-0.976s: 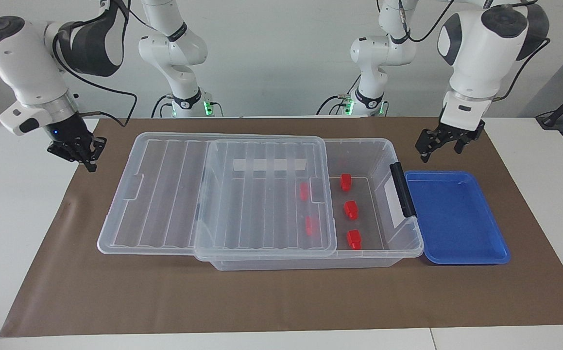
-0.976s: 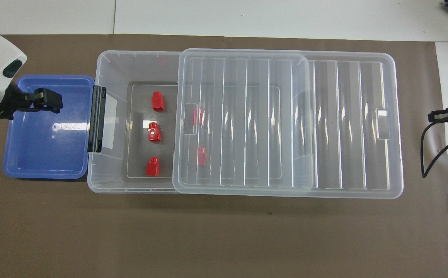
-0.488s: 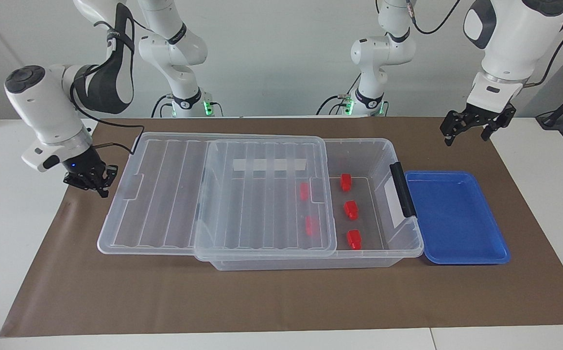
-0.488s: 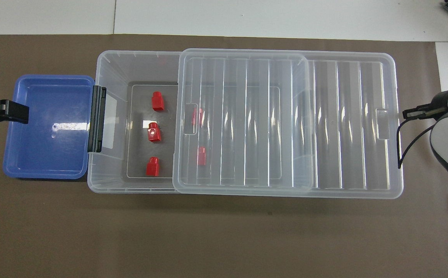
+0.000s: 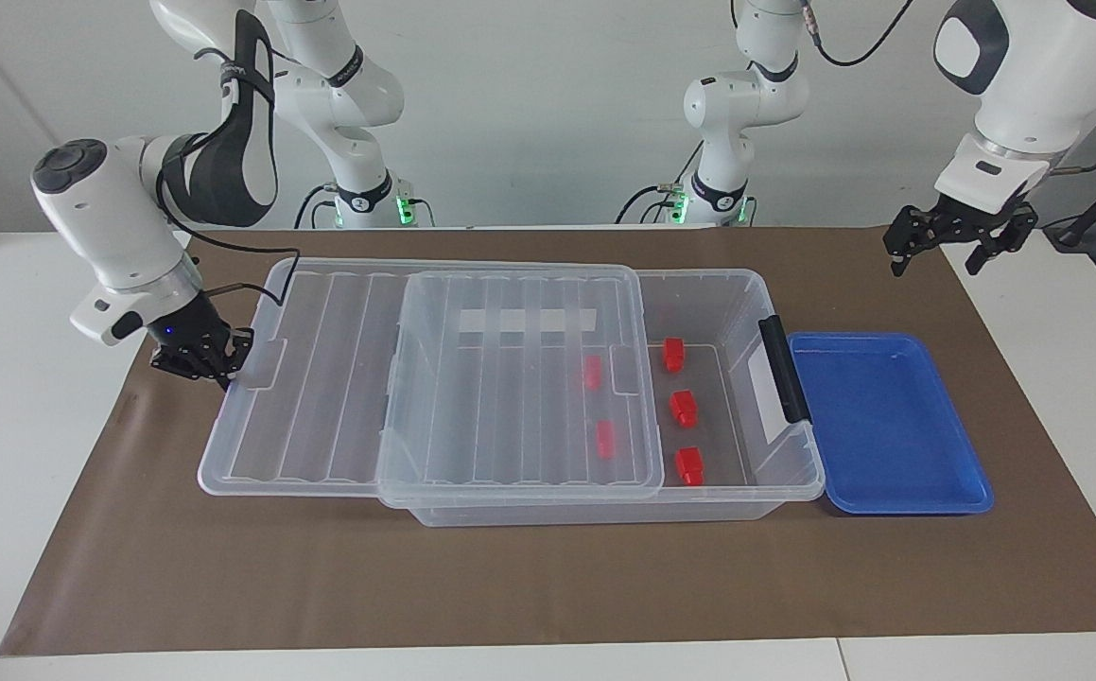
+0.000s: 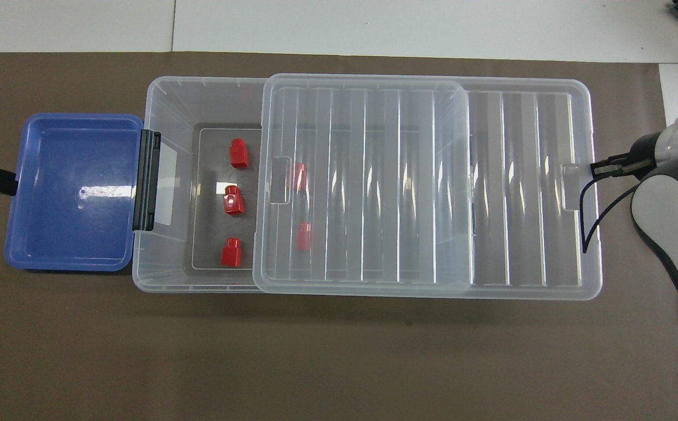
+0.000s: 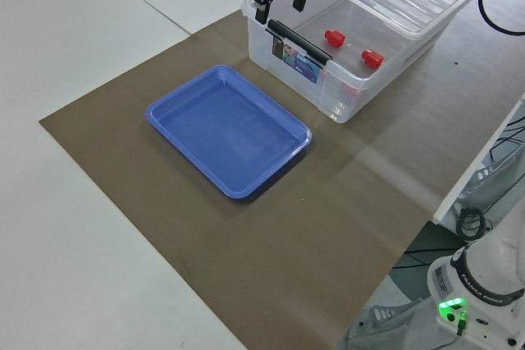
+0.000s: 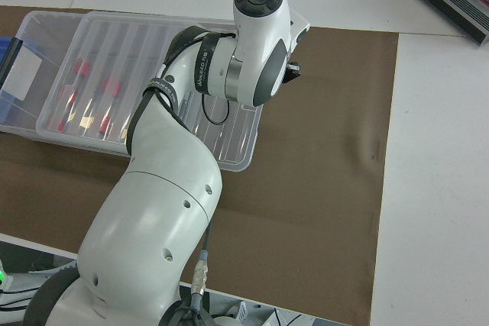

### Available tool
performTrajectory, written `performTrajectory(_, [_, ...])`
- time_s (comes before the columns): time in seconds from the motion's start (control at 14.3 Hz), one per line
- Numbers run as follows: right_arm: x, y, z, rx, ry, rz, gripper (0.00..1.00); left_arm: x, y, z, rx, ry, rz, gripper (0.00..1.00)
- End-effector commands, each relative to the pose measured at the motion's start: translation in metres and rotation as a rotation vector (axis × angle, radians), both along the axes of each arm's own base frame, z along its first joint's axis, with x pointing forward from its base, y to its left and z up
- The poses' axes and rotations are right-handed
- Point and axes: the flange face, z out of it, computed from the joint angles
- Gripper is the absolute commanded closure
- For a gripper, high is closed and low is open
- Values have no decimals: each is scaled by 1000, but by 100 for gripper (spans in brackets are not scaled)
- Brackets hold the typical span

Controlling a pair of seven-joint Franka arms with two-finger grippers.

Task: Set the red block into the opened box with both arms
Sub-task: 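Grasp the clear lid's edge with the right gripper, then slide the clear lid back over the box with the right gripper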

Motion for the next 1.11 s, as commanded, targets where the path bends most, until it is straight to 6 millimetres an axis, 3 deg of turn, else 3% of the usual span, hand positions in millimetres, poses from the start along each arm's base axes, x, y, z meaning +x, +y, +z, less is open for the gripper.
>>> performTrajectory(0.0, [4,14,1,38,-17,0,100,-5,-11,3,-25,-46,-8,0])
performTrajectory(0.49, [8,78,2,57,-23,-25,100,-6,-21,0,-34,-42,-5,0])
performTrajectory(1.05, [4,131,2,74,-11,-40,100,-11,-22,0,-33,-12,2,0])
